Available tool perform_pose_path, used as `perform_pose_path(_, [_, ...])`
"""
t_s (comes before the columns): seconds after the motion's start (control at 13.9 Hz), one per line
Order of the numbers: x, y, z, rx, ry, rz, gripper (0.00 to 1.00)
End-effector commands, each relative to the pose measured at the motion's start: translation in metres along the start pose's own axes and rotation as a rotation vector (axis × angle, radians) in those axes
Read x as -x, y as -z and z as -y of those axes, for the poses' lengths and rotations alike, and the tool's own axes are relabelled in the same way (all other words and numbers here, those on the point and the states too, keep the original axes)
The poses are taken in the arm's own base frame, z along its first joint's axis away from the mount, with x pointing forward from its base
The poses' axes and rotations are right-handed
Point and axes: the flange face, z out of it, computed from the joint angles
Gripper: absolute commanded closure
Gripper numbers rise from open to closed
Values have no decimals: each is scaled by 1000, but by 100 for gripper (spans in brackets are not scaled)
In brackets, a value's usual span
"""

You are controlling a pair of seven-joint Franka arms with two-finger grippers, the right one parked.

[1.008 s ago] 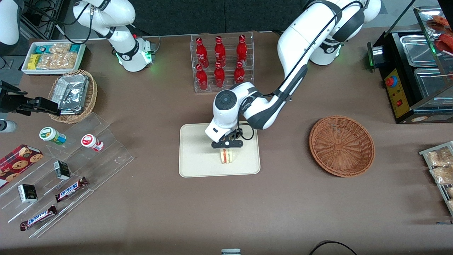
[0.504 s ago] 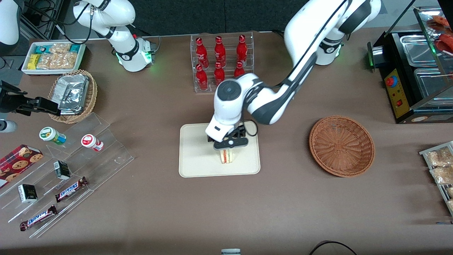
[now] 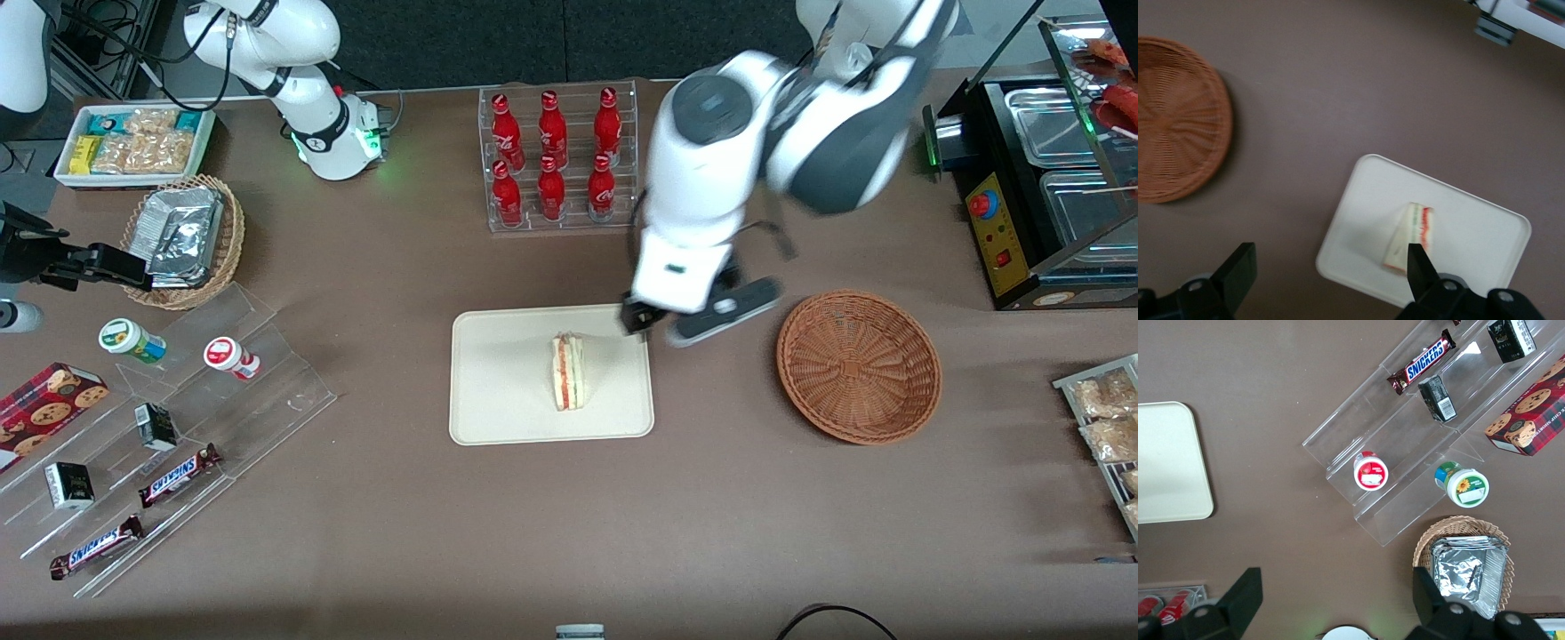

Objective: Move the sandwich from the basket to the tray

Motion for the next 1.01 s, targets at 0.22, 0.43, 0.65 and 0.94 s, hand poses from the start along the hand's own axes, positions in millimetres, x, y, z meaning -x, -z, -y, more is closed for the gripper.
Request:
perform_pose_path(0.22, [-55, 60, 116, -59, -71, 84, 1])
perform_pose_path(0.43, [-79, 78, 171, -47, -170, 152, 1])
perform_pose_path(0.65, [-92, 94, 225, -4, -257, 193, 1])
perform_pose_path(0.94, [-100, 109, 324, 43, -416, 239, 1])
